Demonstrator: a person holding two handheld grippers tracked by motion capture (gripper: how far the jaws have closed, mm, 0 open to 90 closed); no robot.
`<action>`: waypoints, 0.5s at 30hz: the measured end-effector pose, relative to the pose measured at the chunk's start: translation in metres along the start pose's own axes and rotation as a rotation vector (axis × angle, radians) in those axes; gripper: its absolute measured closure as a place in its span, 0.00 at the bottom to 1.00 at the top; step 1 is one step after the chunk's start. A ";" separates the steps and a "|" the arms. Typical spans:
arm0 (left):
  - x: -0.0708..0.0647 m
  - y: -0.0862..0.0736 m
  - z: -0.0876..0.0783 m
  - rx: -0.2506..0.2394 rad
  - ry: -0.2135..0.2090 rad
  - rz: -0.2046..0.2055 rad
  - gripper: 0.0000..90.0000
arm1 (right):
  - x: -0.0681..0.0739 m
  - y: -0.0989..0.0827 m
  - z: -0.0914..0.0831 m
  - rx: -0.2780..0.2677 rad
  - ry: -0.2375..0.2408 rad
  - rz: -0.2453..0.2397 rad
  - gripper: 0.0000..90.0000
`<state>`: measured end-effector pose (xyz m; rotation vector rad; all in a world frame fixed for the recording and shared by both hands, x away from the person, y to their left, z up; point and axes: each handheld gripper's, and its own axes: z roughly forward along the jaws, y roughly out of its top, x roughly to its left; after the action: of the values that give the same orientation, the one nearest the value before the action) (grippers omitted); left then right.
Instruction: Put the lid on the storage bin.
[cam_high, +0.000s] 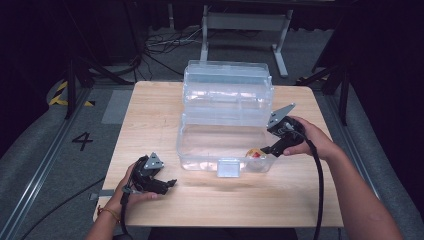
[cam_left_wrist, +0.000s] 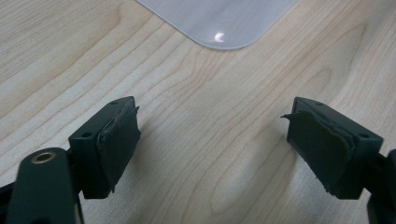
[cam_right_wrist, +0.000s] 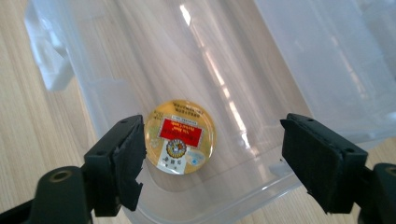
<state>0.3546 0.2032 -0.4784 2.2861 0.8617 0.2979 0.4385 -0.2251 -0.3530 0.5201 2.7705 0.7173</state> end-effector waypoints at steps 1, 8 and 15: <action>0.000 0.001 -0.001 -0.011 -0.004 -0.005 0.21 | 0.000 -0.001 -0.002 -0.020 0.002 0.004 0.25; -0.007 0.012 -0.019 -0.091 0.013 0.002 0.21 | -0.001 -0.008 -0.017 -0.178 0.016 0.022 0.24; -0.013 0.024 -0.031 -0.140 0.040 0.037 0.22 | -0.003 -0.011 -0.027 -0.214 -0.035 0.025 0.25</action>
<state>0.3433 0.1971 -0.4391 2.1744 0.7931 0.4089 0.4303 -0.2469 -0.3356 0.5182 2.6173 0.9854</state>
